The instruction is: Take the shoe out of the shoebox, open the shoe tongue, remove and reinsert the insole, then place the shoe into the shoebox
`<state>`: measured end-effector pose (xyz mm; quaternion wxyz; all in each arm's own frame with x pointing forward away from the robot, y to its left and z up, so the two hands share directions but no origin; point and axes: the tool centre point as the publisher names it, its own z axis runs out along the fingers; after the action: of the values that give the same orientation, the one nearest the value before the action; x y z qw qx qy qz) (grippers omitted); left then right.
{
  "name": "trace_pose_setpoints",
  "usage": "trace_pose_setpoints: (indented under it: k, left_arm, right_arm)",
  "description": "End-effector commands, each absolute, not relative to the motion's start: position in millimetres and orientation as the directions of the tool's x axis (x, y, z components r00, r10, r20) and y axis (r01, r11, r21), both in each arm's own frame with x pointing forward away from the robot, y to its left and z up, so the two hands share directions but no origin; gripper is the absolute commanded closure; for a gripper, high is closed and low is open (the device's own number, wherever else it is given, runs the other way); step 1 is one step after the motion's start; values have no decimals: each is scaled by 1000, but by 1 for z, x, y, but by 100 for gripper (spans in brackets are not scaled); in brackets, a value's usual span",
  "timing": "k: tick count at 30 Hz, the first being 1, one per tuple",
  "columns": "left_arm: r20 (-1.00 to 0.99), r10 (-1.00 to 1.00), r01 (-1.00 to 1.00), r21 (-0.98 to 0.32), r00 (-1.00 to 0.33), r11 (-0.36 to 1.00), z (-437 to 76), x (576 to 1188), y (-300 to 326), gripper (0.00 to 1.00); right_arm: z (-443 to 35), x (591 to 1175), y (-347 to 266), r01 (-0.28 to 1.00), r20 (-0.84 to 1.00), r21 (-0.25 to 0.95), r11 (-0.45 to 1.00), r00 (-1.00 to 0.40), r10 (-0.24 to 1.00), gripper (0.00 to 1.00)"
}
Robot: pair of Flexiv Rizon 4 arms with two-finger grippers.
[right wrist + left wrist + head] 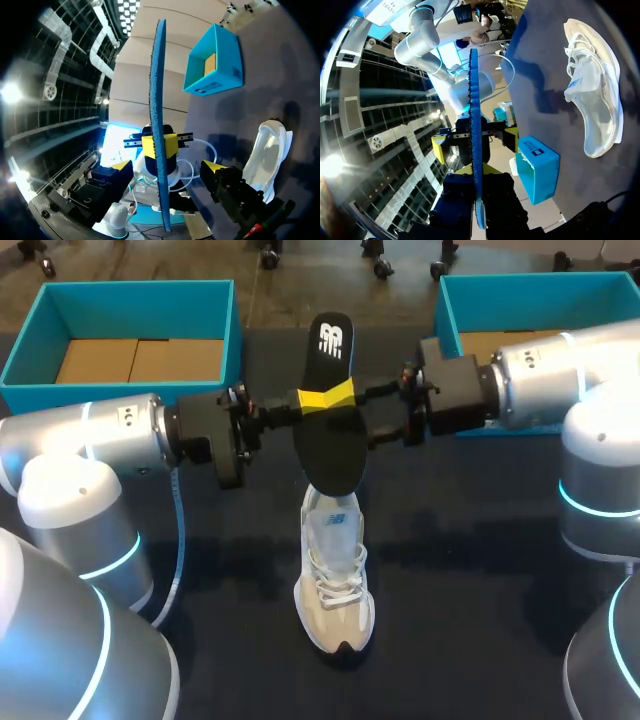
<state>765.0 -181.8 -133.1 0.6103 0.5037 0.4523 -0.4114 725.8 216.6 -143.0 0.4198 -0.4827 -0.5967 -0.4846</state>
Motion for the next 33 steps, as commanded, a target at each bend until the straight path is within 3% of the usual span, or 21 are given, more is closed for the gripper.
trace_pose_setpoints:
  k: [1,5,9,12,33]
  left_arm:
    - [-966,-47,957,244,254,156,-134,765,-184,100]
    - [-966,-47,957,244,254,156,-134,765,-184,100]
    - [-966,-47,957,244,254,156,-134,765,-184,100]
    - [-966,-47,957,244,254,156,-134,765,-184,100]
    - [-966,-47,957,244,254,156,-134,765,-184,100]
  right_arm:
    - [-148,723,227,985,970,163,57,-171,172,29]
    - [-153,716,227,987,974,154,48,-160,161,40]
    - [-153,712,225,988,975,150,43,-155,157,40]
    - [-153,712,225,988,976,148,48,-154,154,50]
    - [-152,709,215,986,974,158,44,-164,160,63]
